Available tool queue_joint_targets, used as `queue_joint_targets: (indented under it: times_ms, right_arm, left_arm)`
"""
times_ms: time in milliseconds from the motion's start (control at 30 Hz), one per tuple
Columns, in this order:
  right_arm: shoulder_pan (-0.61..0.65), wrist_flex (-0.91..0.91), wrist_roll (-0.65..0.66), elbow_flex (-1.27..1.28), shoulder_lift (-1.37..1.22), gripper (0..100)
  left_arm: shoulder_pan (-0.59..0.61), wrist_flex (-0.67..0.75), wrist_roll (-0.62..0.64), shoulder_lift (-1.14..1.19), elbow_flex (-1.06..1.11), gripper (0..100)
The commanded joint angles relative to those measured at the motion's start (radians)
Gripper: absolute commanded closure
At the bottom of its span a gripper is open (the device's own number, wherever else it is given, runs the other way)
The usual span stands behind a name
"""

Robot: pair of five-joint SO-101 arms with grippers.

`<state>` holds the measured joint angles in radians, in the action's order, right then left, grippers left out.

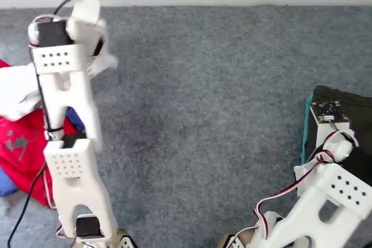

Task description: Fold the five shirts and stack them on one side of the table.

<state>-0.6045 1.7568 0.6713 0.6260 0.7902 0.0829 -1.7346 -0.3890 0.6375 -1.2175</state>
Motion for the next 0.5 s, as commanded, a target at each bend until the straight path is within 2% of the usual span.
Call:
queue_joint_targets:
  times_ms: [0, 267, 467]
  right_arm:
    - [0.005, 0.038, -0.011, -0.006, 0.019, 98.9]
    - [0.005, 0.038, -0.011, -0.006, 0.019, 98.9]
    - [0.005, 0.038, -0.011, -0.006, 0.019, 98.9]
  left_arm:
    - [-0.169, -0.020, 0.031, -0.118, -0.031, 99]
    - [-0.555, -0.018, 0.034, -0.192, -0.013, 99]
    - [-0.744, -0.018, 0.035, -0.187, -0.007, 99]
